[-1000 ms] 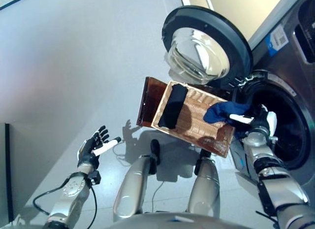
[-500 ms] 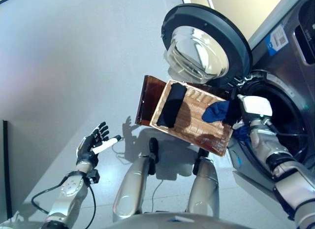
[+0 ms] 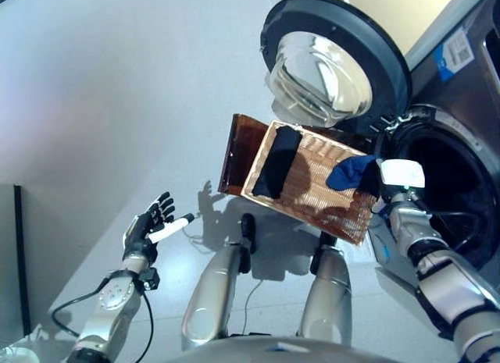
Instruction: Pick up the clothes and place them into the washing machine
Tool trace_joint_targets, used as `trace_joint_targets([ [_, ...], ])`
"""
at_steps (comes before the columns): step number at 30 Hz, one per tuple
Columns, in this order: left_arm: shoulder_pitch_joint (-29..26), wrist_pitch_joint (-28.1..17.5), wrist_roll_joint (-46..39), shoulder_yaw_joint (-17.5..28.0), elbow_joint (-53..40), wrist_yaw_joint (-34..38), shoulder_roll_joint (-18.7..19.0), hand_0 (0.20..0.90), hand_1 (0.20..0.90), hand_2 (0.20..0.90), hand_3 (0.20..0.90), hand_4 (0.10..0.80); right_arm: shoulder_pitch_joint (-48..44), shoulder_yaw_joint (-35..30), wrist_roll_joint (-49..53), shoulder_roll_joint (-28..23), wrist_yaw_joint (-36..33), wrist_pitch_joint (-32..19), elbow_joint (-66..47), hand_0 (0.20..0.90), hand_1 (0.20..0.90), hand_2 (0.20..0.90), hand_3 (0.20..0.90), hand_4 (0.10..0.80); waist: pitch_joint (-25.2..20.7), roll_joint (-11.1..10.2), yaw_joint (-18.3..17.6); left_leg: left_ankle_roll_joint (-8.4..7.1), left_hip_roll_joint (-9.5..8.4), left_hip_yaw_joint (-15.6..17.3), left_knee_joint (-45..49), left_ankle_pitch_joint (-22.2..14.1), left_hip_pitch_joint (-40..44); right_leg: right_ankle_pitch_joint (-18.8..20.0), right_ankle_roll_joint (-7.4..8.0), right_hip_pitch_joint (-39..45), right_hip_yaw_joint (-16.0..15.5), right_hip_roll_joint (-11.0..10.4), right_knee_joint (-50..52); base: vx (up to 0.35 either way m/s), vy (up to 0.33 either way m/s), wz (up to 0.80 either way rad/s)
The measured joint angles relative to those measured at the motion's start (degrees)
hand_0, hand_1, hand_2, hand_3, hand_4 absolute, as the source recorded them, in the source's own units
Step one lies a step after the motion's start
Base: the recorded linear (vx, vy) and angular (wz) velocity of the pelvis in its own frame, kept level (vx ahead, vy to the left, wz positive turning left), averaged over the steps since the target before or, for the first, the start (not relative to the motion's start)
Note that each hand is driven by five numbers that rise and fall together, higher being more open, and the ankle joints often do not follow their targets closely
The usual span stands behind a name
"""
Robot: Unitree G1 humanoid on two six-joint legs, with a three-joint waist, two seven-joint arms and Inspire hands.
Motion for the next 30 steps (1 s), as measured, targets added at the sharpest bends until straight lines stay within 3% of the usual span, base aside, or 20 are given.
trace_joint_targets([
  [30, 1.09, -0.93, -0.05, 1.73, -4.03, 0.28, 1.62, 0.900, 0.900, 0.900, 0.900, 0.800, -4.66, -0.12, -0.09, 1.52, -0.09, 2.11, 1.30, 0.900, 0.900, 0.900, 0.900, 0.800, 1.23, -0.19, 0.51, -0.20, 1.05, -1.69, 14.07, -4.03, -10.47, -4.06, -1.29, -8.75, 0.82, -0.70, 12.65, -0.002, -0.006, 0.03],
])
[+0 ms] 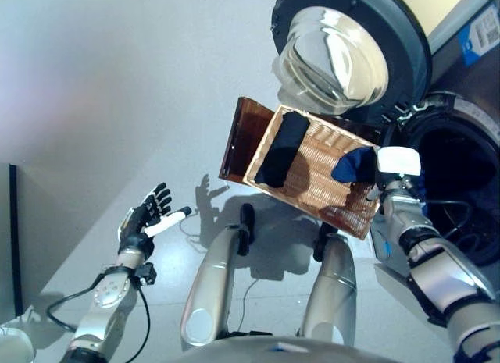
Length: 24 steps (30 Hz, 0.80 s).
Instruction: Pick up the clothes and place them into the washing machine
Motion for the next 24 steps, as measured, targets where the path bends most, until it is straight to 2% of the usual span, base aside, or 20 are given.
trace_joint_targets([
  [10, 0.93, 0.00, -0.01, 1.13, -1.23, -0.05, 1.45, 0.900, 0.900, 0.900, 0.900, 0.800, -0.47, 0.34, 0.02, 0.18, 0.21, 0.01, 0.53, 0.900, 0.900, 0.900, 0.900, 0.800, -0.49, -0.06, 0.14, -0.06, 0.01, 0.10, 2.13, -0.47, -2.19, -0.58, 0.02, -2.35, 0.92, -0.01, 2.24, 0.026, -0.006, 0.00],
  [13, 1.47, -0.02, 0.00, 1.13, -2.41, -0.09, 1.46, 0.900, 0.900, 0.900, 0.900, 0.800, -0.31, 1.22, 0.01, 0.64, 0.35, 0.07, 1.56, 0.900, 0.900, 0.900, 0.900, 0.800, -1.11, -0.09, 0.14, 0.15, 0.01, 0.00, 3.12, -1.46, -2.73, -2.08, 0.57, -3.08, 1.20, -0.10, 3.56, -0.004, 0.000, 0.01],
  [15, 2.02, -0.05, 0.00, 1.16, -2.52, -0.09, 1.53, 0.900, 0.900, 0.900, 0.900, 0.800, -0.35, 2.04, -0.04, 0.63, 0.35, 0.13, 1.65, 0.900, 0.900, 0.900, 0.900, 0.800, -1.56, 0.00, 0.19, -0.33, 0.05, 0.07, 3.33, -1.27, -2.85, -1.73, 0.02, -3.38, 1.47, -0.04, 3.87, 0.000, 0.000, 0.00],
  [16, 2.28, -0.04, 0.00, 1.17, -2.63, -0.07, 1.54, 0.900, 0.900, 0.900, 0.900, 0.800, -0.32, 2.18, -0.08, 0.66, 0.36, 0.14, 1.85, 0.900, 0.900, 0.900, 0.900, 0.800, -1.61, 0.03, 0.09, -0.01, 0.05, 0.02, 3.60, -1.85, -2.79, -2.95, 0.92, -3.35, 1.44, -0.12, 4.40, -0.108, 0.011, 0.00],
  [18, 2.90, -0.10, 0.00, 1.19, -2.81, -0.14, 1.57, 0.900, 0.900, 0.900, 0.900, 0.800, -0.25, 2.31, -1.28, 0.66, 0.42, 0.58, 2.48, 0.900, 0.900, 0.900, 0.900, 0.800, -1.81, 0.06, 0.13, -0.56, 0.08, -0.06, 4.00, -1.75, -2.91, -2.83, 0.34, -3.46, 1.77, 0.03, 4.91, 0.000, 0.000, 0.00],
  [19, 3.07, -0.09, -0.01, 1.20, -2.82, -0.16, 1.60, 0.900, 0.900, 0.900, 0.900, 0.800, -0.29, 2.33, -1.34, 0.64, 0.44, 1.06, 2.51, 0.900, 0.900, 0.900, 0.900, 0.800, -1.85, 0.06, 0.11, -0.25, 0.07, -0.06, 4.16, -2.29, -3.01, -3.49, 0.52, -3.69, 1.88, -0.01, 5.34, 0.000, 0.000, 0.00],
  [20, 3.24, -0.09, 0.00, 1.19, -2.85, -0.18, 1.61, 0.900, 0.900, 0.900, 0.900, 0.800, -0.31, 2.37, -1.89, 0.65, 0.44, 1.11, 2.81, 0.442, 0.442, 0.442, 0.442, 0.473, -2.09, 0.07, 0.15, -0.24, 0.09, -0.10, 4.46, -2.59, -3.34, -3.81, 0.59, -4.06, 1.92, 0.01, 5.72, -0.100, 0.016, 0.01],
  [21, 3.46, -0.09, -0.01, 1.20, -2.83, -0.20, 1.62, 0.900, 0.900, 0.900, 0.900, 0.800, -0.29, 2.37, -2.63, 0.65, 0.50, 1.13, 3.06, 0.200, 0.200, 0.200, 0.200, 0.300, -2.41, 0.20, 0.25, -0.33, 0.10, -0.11, 4.96, -2.12, -3.78, -3.28, -0.04, -4.46, 2.01, 0.08, 6.05, -0.097, 0.014, 0.00],
  [24, 3.47, -0.09, -0.01, 1.21, -2.78, -0.20, 1.67, 0.900, 0.900, 0.900, 0.900, 0.800, -0.30, 2.40, -3.43, 0.66, 0.51, 1.65, 3.12, 0.200, 0.200, 0.200, 0.200, 0.300, -2.51, 0.28, 0.40, -0.64, 0.09, 0.02, 5.17, -2.70, -3.82, -3.66, -0.11, -4.60, 2.03, -0.08, 6.33, 0.034, -0.005, 0.00],
])
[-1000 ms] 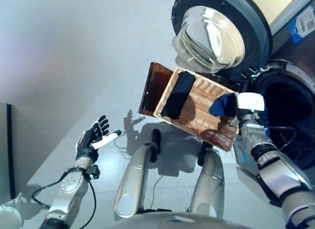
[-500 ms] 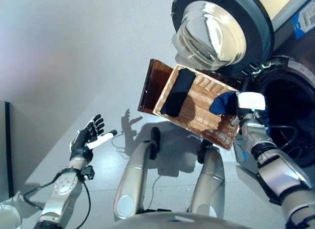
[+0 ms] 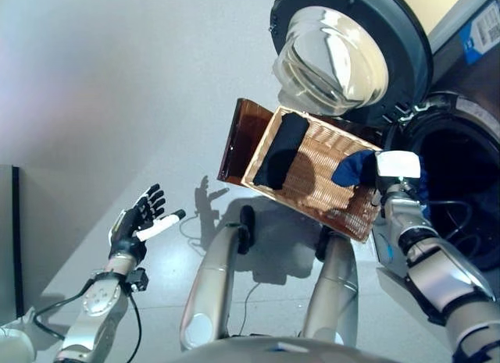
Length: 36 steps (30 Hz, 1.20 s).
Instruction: Pick up the clothes and place them into the washing machine
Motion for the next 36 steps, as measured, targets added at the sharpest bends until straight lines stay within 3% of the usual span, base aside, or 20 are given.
trace_joint_targets([
  [3, 0.02, 0.01, 0.00, 0.02, -0.05, 0.05, 0.00, 0.900, 0.900, 0.900, 0.900, 0.800, 0.01, 0.00, -0.38, 0.01, -0.07, 0.65, 0.30, 0.200, 0.200, 0.200, 0.200, 0.300, -0.30, 0.05, 0.15, 0.24, 0.06, -0.20, 0.36, -0.94, 0.13, -0.87, 0.54, 0.26, -0.11, -0.01, 0.26, 0.068, -0.009, 0.00],
  [15, 0.04, 0.00, 0.01, 0.14, -0.42, 0.08, 0.04, 0.900, 0.900, 0.900, 0.900, 0.800, 0.09, -0.98, -0.32, -0.01, -0.02, 1.91, 0.36, 0.200, 0.200, 0.200, 0.200, 0.300, -0.58, 0.11, 0.74, -0.29, 0.70, -0.06, 1.43, -2.07, 0.13, -1.35, 0.16, 0.36, -0.36, 0.27, 0.85, -0.011, 0.002, -0.01],
  [22, -0.13, 0.01, 0.02, 0.45, -0.26, 0.15, 0.02, 0.900, 0.900, 0.900, 0.900, 0.800, 0.19, -5.81, 4.03, -0.01, -0.64, 1.87, -0.19, 0.200, 0.200, 0.200, 0.200, 0.300, -0.56, 0.10, 0.84, -0.02, 0.76, 0.39, -1.61, -0.27, 1.24, 0.56, 0.18, 1.26, -0.39, 0.77, -2.59, 0.024, -0.003, -0.04],
  [25, -0.47, 0.00, 0.03, 0.56, 0.23, 0.26, 0.05, 0.900, 0.900, 0.900, 0.900, 0.800, 1.08, -9.14, 10.01, 0.25, -1.81, 1.51, -1.05, 0.200, 0.200, 0.200, 0.200, 0.300, -0.55, 0.09, 0.82, -0.04, 0.77, 0.55, -5.25, 1.20, 4.00, 2.21, 0.26, 3.90, -0.85, 1.30, -6.23, 0.041, -0.013, -0.07],
  [27, -0.65, 0.02, 0.07, 1.05, 0.54, 0.38, -0.01, 0.900, 0.900, 0.900, 0.900, 0.800, 1.87, -14.62, 15.07, 0.84, -3.52, 0.26, -1.78, 0.200, 0.200, 0.200, 0.200, 0.300, -0.54, 0.06, 0.34, -0.13, 0.81, 0.57, -8.10, 2.40, 5.90, 3.37, 0.29, 5.82, -1.21, 1.72, -9.01, 0.061, -0.018, -0.05],
  [33, -1.38, 0.05, 0.79, 2.03, 1.52, 1.86, -0.25, 0.900, 0.900, 0.900, 0.900, 0.800, 5.93, -30.60, 42.55, 3.23, -6.78, -8.21, -5.44, 0.200, 0.200, 0.200, 0.200, 0.300, -0.82, -0.49, -0.73, -0.26, 0.76, 1.16, -16.90, 6.27, 11.39, 6.16, 0.11, 10.11, -2.46, 2.43, -15.99, 0.064, -0.031, -0.06],
  [36, -1.57, 0.07, 1.02, 2.02, 1.83, 1.94, -0.72, 0.900, 0.900, 0.900, 0.900, 0.800, 8.49, -33.56, 51.84, 4.57, -6.97, -10.68, -6.58, 0.200, 0.200, 0.200, 0.200, 0.300, -0.94, -0.74, -1.14, -0.40, 0.70, 1.30, -20.44, 7.69, 14.21, 7.14, 0.41, 12.19, -2.73, 2.80, -18.06, 0.041, -0.025, -0.04],
])
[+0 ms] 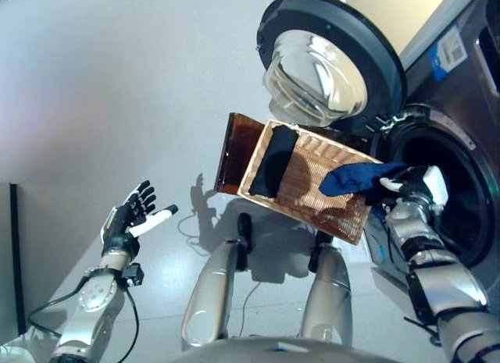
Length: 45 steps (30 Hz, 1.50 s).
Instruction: Pick up the clothes and place them into the washing machine
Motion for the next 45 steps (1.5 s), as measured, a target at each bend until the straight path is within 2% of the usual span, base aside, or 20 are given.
trace_joint_targets([
  [1, -0.05, -0.01, 0.03, -0.03, -0.04, -0.03, 0.00, 0.900, 0.900, 0.900, 0.900, 0.800, 0.65, 0.06, 0.93, 0.13, 0.02, -0.18, -0.01, 0.200, 0.200, 0.200, 0.200, 0.300, -0.02, -0.03, -0.11, -0.08, 0.02, -0.01, -0.79, 0.24, 0.61, 0.02, -0.04, 0.41, -0.08, 0.07, -0.43, 0.000, 0.000, 0.00],
  [2, -0.08, -0.01, 0.02, -0.02, -0.03, -0.03, -0.01, 0.900, 0.900, 0.900, 0.900, 0.800, 1.05, 0.52, 1.14, 0.10, 0.02, -0.18, -0.01, 0.496, 0.496, 0.496, 0.496, 0.512, -0.04, -0.06, -0.19, -0.20, 0.02, 0.00, -1.55, 0.50, 1.11, 0.02, -0.04, 0.67, -0.08, 0.18, -0.76, 0.014, -0.030, -0.01],
  [3, -0.08, -0.01, 0.02, -0.03, -0.03, -0.03, -0.02, 0.900, 0.900, 0.900, 0.900, 0.800, 1.18, 1.56, 0.92, -0.08, 0.04, -0.15, -0.03, 0.496, 0.496, 0.496, 0.496, 0.512, -0.03, -0.07, -0.41, -0.25, 0.02, 0.00, -2.05, 0.76, 1.34, 0.03, -0.05, 0.76, -0.11, 0.22, -0.81, 0.005, -0.039, 0.00],
  [4, -0.08, -0.01, 0.02, -0.03, -0.03, -0.06, -0.03, 0.900, 0.900, 0.900, 0.900, 0.800, 1.27, 2.57, -0.32, -0.17, 0.05, -0.03, -0.09, 0.900, 0.900, 0.900, 0.900, 0.800, -0.03, -0.07, -0.61, -0.33, 0.05, -0.10, -2.25, 0.93, 1.44, 0.01, -0.08, 0.85, -0.23, 0.27, -0.77, -0.004, -0.037, 0.04],
  [8, -0.13, -0.10, 0.02, 0.02, -0.11, -0.25, -0.28, 0.900, 0.900, 0.900, 0.900, 0.800, 1.38, 9.53, -9.18, -1.63, 0.13, 0.45, -0.98, 0.900, 0.900, 0.900, 0.900, 0.800, -0.02, -0.11, -0.80, -0.41, 0.09, -0.28, -2.65, 1.03, 1.99, -0.09, -0.20, 1.35, -0.49, 0.28, -0.76, -0.001, -0.010, 0.02],
  [10, -0.05, -0.09, 0.03, 0.01, -0.08, -0.25, -0.28, 0.900, 0.900, 0.900, 0.900, 0.800, 1.23, 10.78, -12.21, -1.93, 0.23, 1.27, -1.59, 0.900, 0.900, 0.900, 0.900, 0.800, -0.02, -0.10, -0.70, -0.56, 0.09, -0.40, -2.93, 1.22, 1.97, -0.18, -0.34, 1.30, -0.51, 0.30, -0.74, 0.001, -0.004, 0.04],
  [13, -0.04, -0.09, 0.25, 0.02, -0.09, -0.54, -0.30, 0.900, 0.900, 0.900, 0.900, 0.800, 1.09, 19.13, -25.18, -5.23, 0.54, 3.84, -3.41, 0.900, 0.900, 0.900, 0.900, 0.800, 0.06, 0.00, 0.05, -0.98, 0.10, -0.65, -3.27, 1.29, 1.80, -0.43, -0.73, 1.14, -0.65, 0.29, -0.61, 0.004, -0.005, 0.01],
  [16, 0.10, -0.11, 0.25, 0.03, -0.09, -0.90, -0.28, 0.900, 0.900, 0.900, 0.900, 0.800, 0.50, 21.57, -33.05, -7.39, 0.65, 4.56, -3.36, 0.900, 0.900, 0.900, 0.900, 0.800, 0.08, 0.03, 0.63, -1.16, 0.10, -0.90, -3.47, 1.42, 1.40, -0.44, -0.74, 0.80, -0.87, 0.29, -0.57, 0.004, -0.011, 0.06],
  [18, 0.19, -0.16, 0.25, 0.04, -0.04, -1.39, -0.21, 0.900, 0.900, 0.900, 0.900, 0.800, -1.18, 26.67, -42.02, -10.88, 1.61, 6.50, -3.12, 0.900, 0.900, 0.900, 0.900, 0.800, 0.37, 0.49, 0.77, -1.02, 0.06, -1.25, -3.47, 1.92, 0.16, -0.44, -0.77, -0.07, -1.52, 0.13, -0.35, -0.003, -0.003, 0.15],
  [24, 0.05, -0.17, 0.25, -0.02, -0.07, -2.10, -0.20, 0.900, 0.900, 0.900, 0.900, 0.800, -3.80, 30.99, -54.17, -11.89, 3.23, 10.31, 1.25, 0.900, 0.900, 0.900, 0.900, 0.800, 0.80, 0.68, 1.07, -0.72, 0.03, -1.50, -3.47, 2.33, -0.25, -0.47, -0.81, -0.72, -2.04, -0.02, 0.21, -0.006, 0.001, 0.04],
  [31, -0.60, -0.23, 0.77, -0.20, -0.12, -2.09, -0.24, 0.900, 0.900, 0.900, 0.900, 0.800, -4.24, 31.58, -57.39, -11.88, 4.31, 11.29, 1.27, 0.900, 0.900, 0.900, 0.900, 0.800, 2.87, 1.26, 0.77, -0.91, 0.05, -1.49, -3.37, 2.34, -0.46, -0.77, -1.28, -1.04, -2.00, -0.04, 0.34, 0.000, 0.000, 0.00],
  [41, -1.18, -0.95, 0.79, -0.18, -0.67, -2.06, -0.22, 0.900, 0.900, 0.900, 0.900, 0.800, -4.43, 33.21, -57.26, -10.75, 4.39, 10.99, 1.39, 0.900, 0.900, 0.900, 0.900, 0.800, 3.59, 1.56, 0.90, -0.88, 0.05, -1.48, -2.25, 2.39, -2.55, -0.86, -1.40, -3.28, -1.59, -0.11, 1.75, -0.005, 0.001, 0.01],
  [45, -1.36, -1.89, 0.78, 0.02, -1.40, -1.94, 0.22, 0.900, 0.900, 0.900, 0.900, 0.800, -6.23, 33.21, -57.23, -10.78, 4.36, 11.04, 2.22, 0.900, 0.900, 0.900, 0.900, 0.800, 3.65, 1.61, 0.83, -0.83, 0.05, -1.48, 0.36, 2.06, -6.14, -1.37, -1.75, -6.83, -1.31, -0.50, 4.32, -0.033, 0.011, 0.05],
])
